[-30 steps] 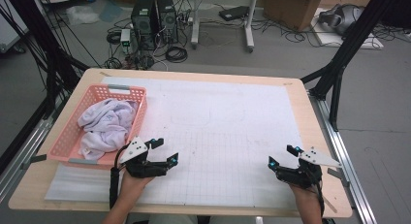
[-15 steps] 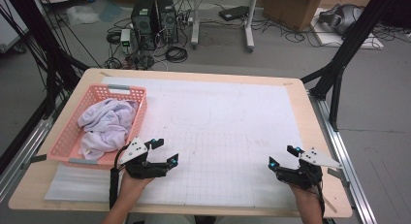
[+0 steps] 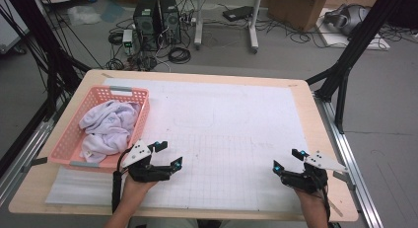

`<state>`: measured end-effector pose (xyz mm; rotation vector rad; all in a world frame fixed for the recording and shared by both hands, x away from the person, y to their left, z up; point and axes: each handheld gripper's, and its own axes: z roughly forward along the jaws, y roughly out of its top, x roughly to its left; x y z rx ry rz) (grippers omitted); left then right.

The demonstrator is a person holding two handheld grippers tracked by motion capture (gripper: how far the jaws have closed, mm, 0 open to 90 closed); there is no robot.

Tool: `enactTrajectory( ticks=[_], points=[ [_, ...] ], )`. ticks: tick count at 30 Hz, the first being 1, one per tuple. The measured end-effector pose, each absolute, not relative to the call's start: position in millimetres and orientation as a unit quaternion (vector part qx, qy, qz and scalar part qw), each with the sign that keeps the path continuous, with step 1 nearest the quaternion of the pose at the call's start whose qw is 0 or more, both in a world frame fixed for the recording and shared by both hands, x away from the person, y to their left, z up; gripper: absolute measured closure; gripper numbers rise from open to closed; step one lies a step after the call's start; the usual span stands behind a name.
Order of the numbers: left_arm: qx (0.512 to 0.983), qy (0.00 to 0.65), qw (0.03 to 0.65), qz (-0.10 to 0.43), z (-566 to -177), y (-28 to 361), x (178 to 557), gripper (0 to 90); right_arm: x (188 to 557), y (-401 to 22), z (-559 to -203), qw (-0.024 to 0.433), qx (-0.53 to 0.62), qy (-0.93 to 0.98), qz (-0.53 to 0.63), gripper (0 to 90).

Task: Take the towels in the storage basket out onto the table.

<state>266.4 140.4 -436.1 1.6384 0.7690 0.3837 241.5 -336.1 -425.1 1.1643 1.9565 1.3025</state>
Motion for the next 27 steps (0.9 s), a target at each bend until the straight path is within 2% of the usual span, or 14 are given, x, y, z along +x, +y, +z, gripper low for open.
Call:
enactTrajectory(
  ticks=[12,17,27],
  points=[
    [0.712,0.314,0.604,0.170,-426,135,264,18.6,243,-337,-427,0.253,0.429,0.723,0.479,15.5],
    [0.698,0.320,0.618,0.167,-411,138,271,18.6,242,-337,-426,0.252,0.432,0.722,0.479,15.5],
    [0.713,0.300,0.606,0.187,-371,153,284,18.2,242,-336,-426,0.251,0.430,0.722,0.480,15.5]
  ],
)
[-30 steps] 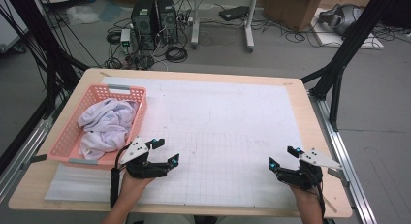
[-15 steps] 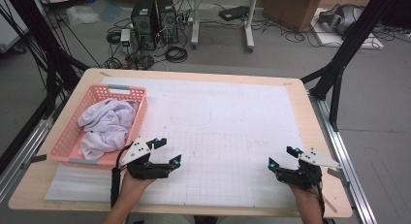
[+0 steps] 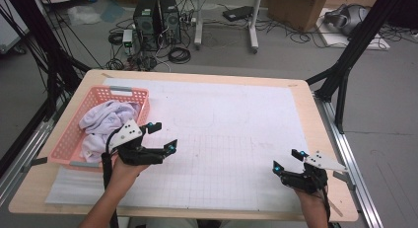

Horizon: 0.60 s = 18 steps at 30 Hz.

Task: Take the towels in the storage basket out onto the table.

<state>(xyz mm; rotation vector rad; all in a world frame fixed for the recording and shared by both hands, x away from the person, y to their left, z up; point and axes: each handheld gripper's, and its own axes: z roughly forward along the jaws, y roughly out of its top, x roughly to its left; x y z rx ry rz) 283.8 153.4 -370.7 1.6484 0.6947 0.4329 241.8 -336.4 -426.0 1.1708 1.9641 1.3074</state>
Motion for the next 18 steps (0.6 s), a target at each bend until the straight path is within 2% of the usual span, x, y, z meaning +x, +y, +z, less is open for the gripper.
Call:
enactTrajectory(
  ticks=[8,18],
  points=[
    [0.705,0.308,0.608,0.197,-356,169,294,18.2,242,-336,-427,0.249,0.432,0.723,0.479,15.5],
    [0.666,0.344,0.630,0.205,-339,209,309,17.9,242,-336,-427,0.246,0.436,0.721,0.480,15.6]
  ],
)
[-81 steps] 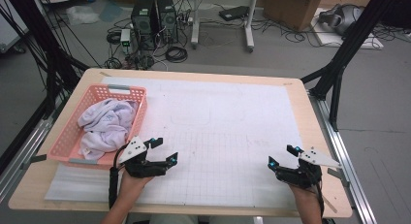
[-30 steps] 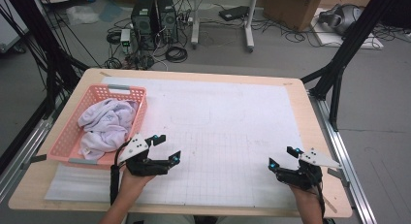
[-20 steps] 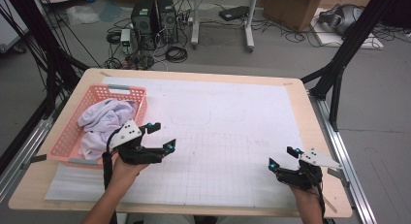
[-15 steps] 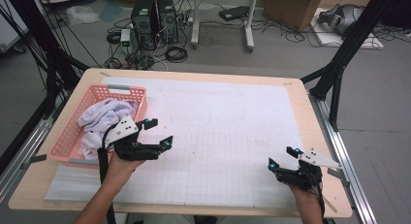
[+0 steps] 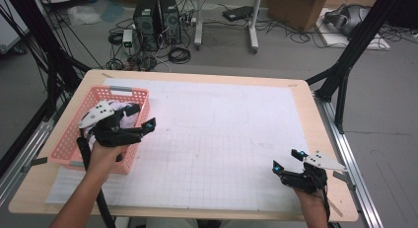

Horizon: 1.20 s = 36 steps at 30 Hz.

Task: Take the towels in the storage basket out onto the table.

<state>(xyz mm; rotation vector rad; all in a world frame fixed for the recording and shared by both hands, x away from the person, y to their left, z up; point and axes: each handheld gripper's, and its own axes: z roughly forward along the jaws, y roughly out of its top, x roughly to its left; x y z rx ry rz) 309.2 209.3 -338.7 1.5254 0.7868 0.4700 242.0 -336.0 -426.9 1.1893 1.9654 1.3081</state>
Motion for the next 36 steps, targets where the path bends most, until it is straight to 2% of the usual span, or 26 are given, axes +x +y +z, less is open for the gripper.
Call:
enactTrajectory(
  ticks=[8,12,20,36],
  points=[
    [0.672,0.378,0.594,0.227,-340,242,326,17.7,243,-335,-428,0.248,0.435,0.721,0.479,15.5],
    [0.683,0.409,0.554,0.243,-345,257,339,16.5,242,-334,-427,0.250,0.436,0.721,0.478,15.5],
    [0.700,0.456,0.496,0.239,-363,287,364,16.7,244,-332,-428,0.253,0.438,0.720,0.474,15.5],
    [0.739,0.507,0.374,0.237,-391,305,384,18.0,245,-328,-428,0.256,0.435,0.726,0.467,15.6]
  ],
)
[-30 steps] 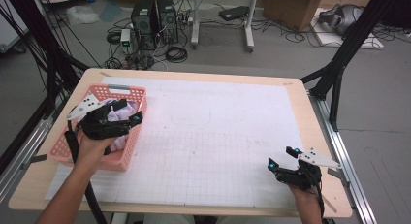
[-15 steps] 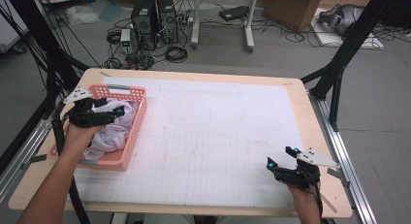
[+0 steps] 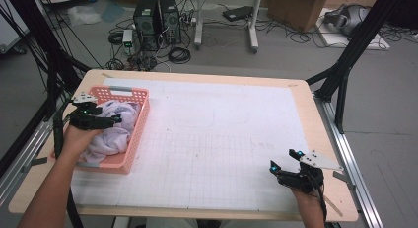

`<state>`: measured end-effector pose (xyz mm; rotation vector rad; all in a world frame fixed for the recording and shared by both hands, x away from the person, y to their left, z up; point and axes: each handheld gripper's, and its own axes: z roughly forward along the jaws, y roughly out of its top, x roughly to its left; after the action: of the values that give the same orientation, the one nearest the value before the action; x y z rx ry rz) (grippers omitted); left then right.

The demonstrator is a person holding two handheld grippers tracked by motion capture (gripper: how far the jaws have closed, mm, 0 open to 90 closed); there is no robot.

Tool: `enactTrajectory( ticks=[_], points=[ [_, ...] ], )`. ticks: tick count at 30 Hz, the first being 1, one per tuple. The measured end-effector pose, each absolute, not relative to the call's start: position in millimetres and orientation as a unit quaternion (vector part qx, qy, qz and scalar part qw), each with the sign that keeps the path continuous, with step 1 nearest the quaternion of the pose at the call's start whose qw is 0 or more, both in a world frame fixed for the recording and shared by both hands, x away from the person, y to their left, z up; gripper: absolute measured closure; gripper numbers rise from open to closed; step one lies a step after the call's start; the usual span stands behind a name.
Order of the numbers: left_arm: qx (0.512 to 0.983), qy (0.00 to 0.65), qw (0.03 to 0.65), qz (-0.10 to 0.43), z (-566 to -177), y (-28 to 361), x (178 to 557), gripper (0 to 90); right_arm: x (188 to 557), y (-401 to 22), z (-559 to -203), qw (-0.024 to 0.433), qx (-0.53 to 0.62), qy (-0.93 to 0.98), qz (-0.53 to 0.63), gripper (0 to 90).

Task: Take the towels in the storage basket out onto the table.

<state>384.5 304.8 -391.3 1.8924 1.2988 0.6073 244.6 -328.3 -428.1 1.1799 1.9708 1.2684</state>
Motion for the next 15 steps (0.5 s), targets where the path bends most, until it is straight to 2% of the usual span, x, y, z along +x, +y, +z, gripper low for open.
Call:
enactTrajectory(
  ticks=[6,15],
  points=[
    [0.771,0.509,0.306,0.230,-403,305,388,16.9,244,-329,-428,0.259,0.436,0.726,0.465,15.6],
    [0.786,0.508,0.283,0.210,-416,296,392,8.1,245,-328,-429,0.256,0.438,0.727,0.462,15.6]
  ],
)
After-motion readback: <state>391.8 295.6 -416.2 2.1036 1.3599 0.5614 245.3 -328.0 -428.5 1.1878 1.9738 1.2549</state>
